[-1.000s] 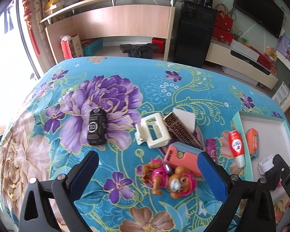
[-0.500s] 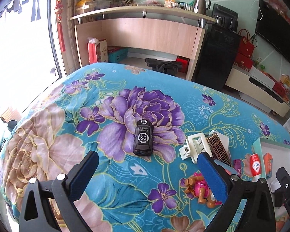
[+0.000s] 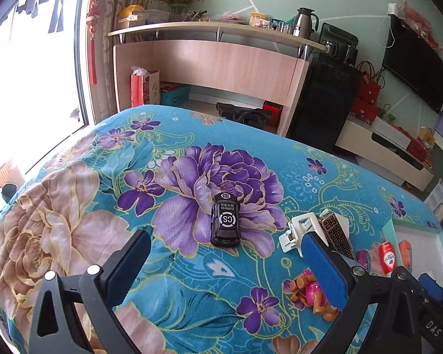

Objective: Organize rigid objects
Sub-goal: 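Move both open grippers back from the tray toward the item pile, then grasp the black toy car with the left gripper while the right gripper grasps the pink dog figure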

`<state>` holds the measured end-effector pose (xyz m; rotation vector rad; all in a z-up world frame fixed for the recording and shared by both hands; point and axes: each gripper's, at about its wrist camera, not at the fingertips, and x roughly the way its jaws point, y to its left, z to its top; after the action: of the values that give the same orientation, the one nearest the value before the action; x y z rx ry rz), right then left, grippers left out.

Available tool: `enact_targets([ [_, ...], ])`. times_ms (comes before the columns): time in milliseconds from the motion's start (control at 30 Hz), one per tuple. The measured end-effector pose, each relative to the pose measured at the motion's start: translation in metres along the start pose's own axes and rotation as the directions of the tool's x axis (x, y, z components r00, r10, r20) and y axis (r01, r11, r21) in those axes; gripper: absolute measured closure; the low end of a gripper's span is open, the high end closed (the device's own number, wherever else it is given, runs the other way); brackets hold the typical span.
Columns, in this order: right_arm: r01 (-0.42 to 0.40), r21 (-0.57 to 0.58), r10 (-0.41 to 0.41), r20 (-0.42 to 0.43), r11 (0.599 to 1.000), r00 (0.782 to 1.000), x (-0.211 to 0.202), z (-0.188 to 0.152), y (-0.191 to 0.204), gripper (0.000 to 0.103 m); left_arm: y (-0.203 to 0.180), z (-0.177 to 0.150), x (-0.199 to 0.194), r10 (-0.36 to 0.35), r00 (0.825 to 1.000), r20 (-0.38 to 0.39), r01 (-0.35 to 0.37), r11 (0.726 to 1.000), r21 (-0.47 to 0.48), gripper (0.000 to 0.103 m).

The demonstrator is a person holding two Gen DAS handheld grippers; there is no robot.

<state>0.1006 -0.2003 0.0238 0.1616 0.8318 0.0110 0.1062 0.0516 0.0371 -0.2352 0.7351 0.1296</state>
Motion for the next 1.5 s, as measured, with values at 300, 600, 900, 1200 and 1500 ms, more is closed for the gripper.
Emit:
enact_targets([
  [300,-0.056,-0.049,0.057,0.024,0.997,0.998,0.002,-0.004,0.021,0.002,0.005,0.002,-0.005,0.018,1.0,0.019,-0.018,1.0,0.016,0.0],
  [600,-0.09,-0.131,0.088,-0.019,0.987,0.996,0.014,-0.014,0.057,0.002,0.019,0.003,0.001,0.098,0.995,-0.034,-0.097,0.995,0.033,0.0],
  [900,-0.11,-0.139,0.095,-0.11,0.984,0.989,0.038,-0.026,0.084,0.002,0.035,0.005,0.008,0.125,0.989,-0.082,-0.126,0.992,0.0,0.0],
  [1200,-0.069,-0.117,0.05,-0.153,0.991,0.987,0.054,-0.032,0.091,0.002,0.042,0.008,0.028,0.124,0.985,-0.121,-0.127,0.992,-0.018,0.0],
  [1500,-0.025,-0.113,0.005,-0.176,0.993,0.984,0.066,-0.034,0.093,0.002,0.028,0.015,0.053,0.098,0.985,-0.143,-0.097,0.995,0.009,0.0],
])
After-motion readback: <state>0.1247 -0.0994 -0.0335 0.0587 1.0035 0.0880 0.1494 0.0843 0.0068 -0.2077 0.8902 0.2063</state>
